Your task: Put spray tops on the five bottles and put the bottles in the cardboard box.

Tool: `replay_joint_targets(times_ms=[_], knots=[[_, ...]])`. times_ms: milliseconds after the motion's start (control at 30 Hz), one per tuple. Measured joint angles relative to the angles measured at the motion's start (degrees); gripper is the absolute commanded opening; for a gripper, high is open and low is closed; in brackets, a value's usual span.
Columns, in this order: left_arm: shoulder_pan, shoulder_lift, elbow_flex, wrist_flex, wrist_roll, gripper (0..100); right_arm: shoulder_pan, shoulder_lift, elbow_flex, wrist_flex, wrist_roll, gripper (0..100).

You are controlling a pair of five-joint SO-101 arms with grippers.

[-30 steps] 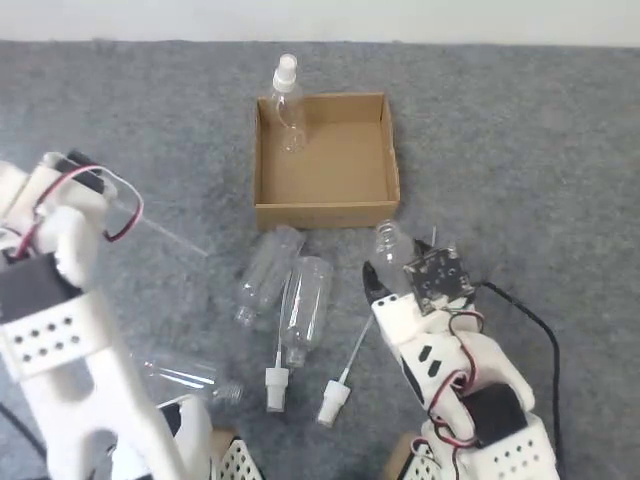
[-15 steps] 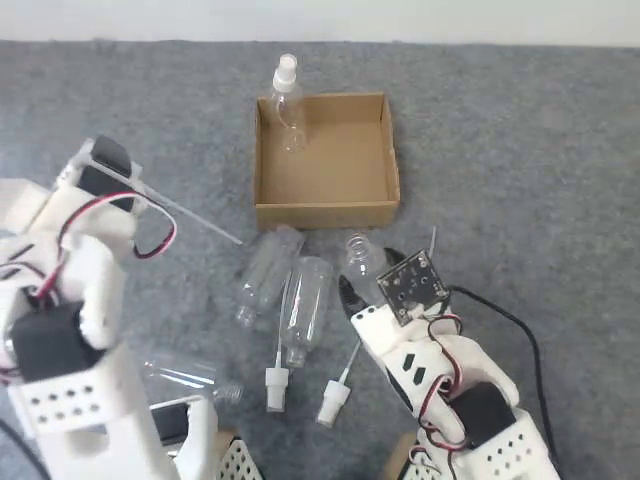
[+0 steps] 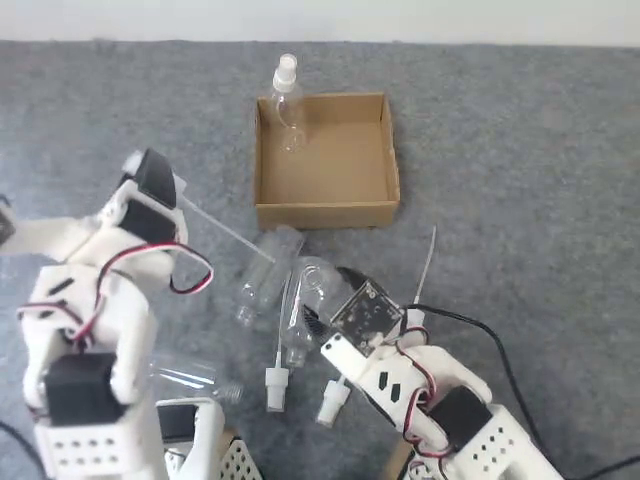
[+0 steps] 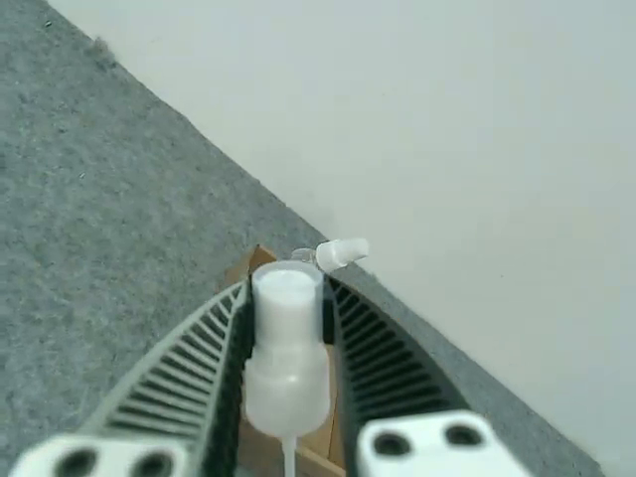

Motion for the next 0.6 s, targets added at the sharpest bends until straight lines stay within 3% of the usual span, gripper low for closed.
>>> replay_joint_targets(times_ms=[600], knots=[[5.98, -5.63, 5.80, -2.29, 0.09, 1, -1.58, 0.00, 0.00, 0.00, 0.62, 12.5]])
